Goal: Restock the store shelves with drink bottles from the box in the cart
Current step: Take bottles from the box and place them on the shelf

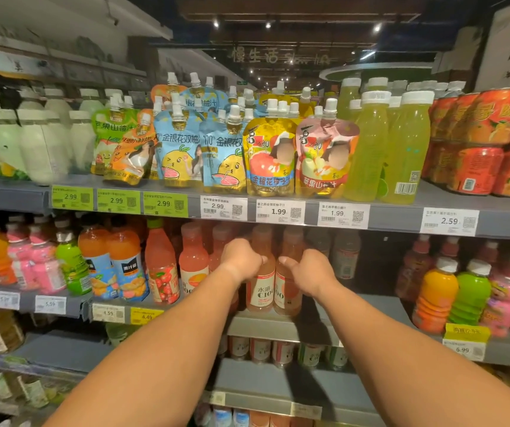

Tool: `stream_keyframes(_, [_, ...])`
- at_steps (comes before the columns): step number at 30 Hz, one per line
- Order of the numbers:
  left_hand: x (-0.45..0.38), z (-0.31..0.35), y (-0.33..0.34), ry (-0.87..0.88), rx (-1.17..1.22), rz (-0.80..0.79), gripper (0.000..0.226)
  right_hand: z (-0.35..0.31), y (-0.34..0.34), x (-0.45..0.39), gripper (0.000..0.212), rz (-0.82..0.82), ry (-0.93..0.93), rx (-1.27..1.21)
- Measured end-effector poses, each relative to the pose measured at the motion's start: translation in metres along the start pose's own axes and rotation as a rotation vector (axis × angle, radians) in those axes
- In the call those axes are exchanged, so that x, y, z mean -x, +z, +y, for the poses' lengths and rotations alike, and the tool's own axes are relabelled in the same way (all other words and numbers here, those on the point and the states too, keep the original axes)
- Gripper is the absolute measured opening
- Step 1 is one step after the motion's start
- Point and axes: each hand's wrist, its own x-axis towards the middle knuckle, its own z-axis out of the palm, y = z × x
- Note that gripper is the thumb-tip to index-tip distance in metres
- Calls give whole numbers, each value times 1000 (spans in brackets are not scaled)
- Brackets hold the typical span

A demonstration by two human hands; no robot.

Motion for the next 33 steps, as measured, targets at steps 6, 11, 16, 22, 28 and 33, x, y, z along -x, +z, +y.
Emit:
stream_keyframes(6, [4,-3,2,28,32,0,37,-2,-2,2,52,-13,7,-9])
stream_keyframes(11, [7,-2,2,52,1,8,37,-4,-3,3,50,-11,15,-27])
stream_keyframes(16, [6,0,-1,64,-60,6,31,-6,-5,-2,51,-54,20,33])
stream_keyframes(22, [19,-1,7,76,32,37,33,-4,-1,5,58,-7,50,-21])
stream_keyframes(28, [66,-35,2,281,136,174,62,7,13,59,48,362,55,-35])
stream_keyframes(33, [107,-129,-41,250,18,177,51,-33,56,116,40,328,-66,145])
